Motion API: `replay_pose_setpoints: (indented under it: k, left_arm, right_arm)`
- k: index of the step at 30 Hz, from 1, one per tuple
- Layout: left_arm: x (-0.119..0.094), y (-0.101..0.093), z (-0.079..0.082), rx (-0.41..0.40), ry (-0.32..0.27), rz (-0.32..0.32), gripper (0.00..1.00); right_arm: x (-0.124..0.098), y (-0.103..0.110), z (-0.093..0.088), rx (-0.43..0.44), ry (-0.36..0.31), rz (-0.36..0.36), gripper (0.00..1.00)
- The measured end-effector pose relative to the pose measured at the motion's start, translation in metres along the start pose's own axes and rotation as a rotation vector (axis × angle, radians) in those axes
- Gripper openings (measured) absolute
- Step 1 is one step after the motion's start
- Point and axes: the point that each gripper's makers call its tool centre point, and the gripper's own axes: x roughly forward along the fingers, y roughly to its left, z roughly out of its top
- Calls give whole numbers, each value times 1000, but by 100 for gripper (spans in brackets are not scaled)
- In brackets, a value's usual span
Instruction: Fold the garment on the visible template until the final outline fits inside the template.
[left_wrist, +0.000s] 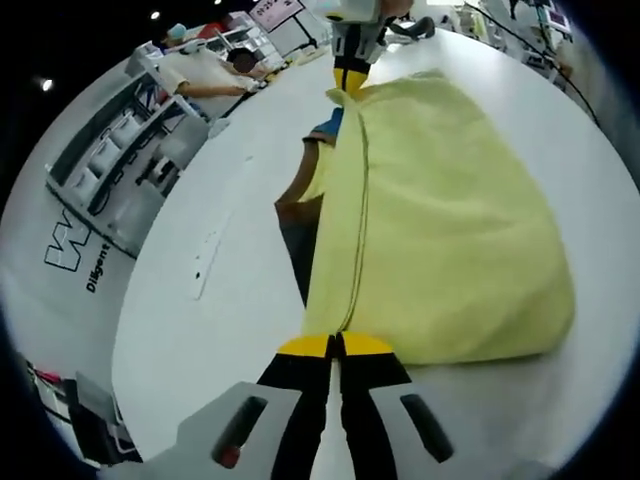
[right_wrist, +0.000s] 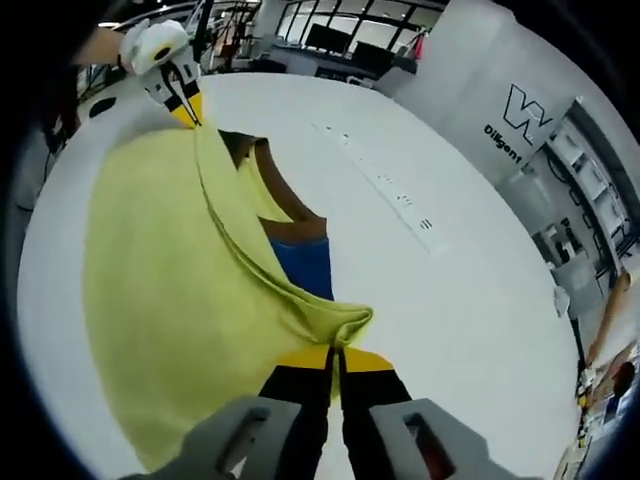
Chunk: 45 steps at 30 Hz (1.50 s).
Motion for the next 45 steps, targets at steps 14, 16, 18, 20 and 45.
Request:
replay_pose_setpoints:
  k: [14, 16, 18, 20, 45]
  left_arm:
    - [-6, 28, 0, -311, -89, 62, 2]
    - [-6, 31, -1, -345, -94, 73, 2]
    - [-5, 35, -3, -434, -100, 93, 2]
    - [-3, 37, -4, -491, -100, 97, 2]
    - [6, 47, -13, -665, 13, 183, 3]
  right_arm:
    - [-6, -24, -7, 272, -72, -82, 0]
    - [-8, -30, -15, 342, -67, -106, 0]
    - [-8, -33, -19, 365, -66, -114, 0]
    - [-8, -34, -21, 390, -70, -117, 0]
    - [0, -22, -34, 379, 67, -173, 0]
